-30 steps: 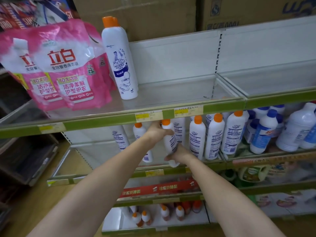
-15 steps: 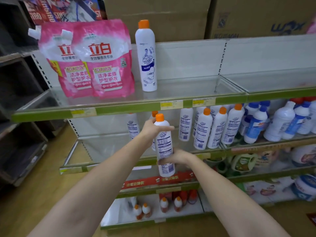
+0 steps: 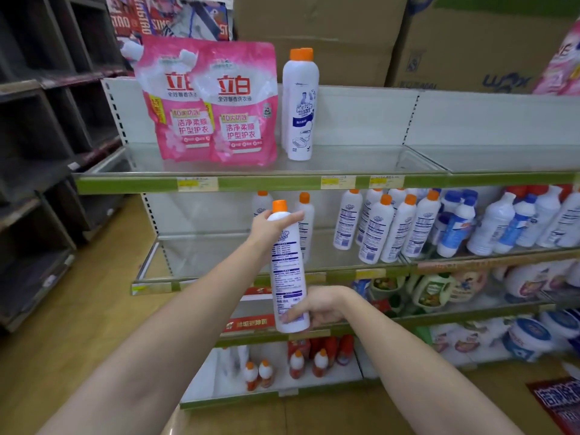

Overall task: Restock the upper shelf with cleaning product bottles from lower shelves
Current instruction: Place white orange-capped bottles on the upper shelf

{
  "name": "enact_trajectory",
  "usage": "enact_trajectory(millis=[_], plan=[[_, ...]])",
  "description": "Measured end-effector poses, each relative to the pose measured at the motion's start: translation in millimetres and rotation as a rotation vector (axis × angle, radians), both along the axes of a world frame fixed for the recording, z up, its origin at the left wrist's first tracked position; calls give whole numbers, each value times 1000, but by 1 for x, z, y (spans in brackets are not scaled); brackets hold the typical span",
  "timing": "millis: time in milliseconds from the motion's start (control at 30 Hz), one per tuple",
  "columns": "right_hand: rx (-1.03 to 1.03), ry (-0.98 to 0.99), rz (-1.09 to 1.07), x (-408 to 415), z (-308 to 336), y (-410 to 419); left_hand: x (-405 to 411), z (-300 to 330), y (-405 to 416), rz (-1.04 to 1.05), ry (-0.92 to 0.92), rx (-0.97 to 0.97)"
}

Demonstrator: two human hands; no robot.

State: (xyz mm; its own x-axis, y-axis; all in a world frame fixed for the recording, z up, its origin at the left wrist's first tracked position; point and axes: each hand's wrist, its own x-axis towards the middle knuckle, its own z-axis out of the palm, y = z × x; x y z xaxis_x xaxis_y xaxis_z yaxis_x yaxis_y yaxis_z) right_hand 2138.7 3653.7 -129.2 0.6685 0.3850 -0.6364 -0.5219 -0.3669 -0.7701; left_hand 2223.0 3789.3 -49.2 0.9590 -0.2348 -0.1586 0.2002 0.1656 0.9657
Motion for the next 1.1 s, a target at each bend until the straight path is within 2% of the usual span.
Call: enact_trajectory(millis=[267, 467, 733, 967, 1100], plan=[[30, -56, -80, -15, -5, 36, -12, 1, 35, 19, 56, 19], [-44, -96, -73, -19, 0, 49, -15, 1, 49, -32, 35, 47], [-128, -137, -37, -15, 5, 54, -15, 6, 56, -2, 34, 35], [-403, -411, -155, -10, 12, 59, -5, 10, 53, 63, 61, -2], [-736, -535, -196, -5, 14, 61, -2, 13, 47, 112, 43, 106]])
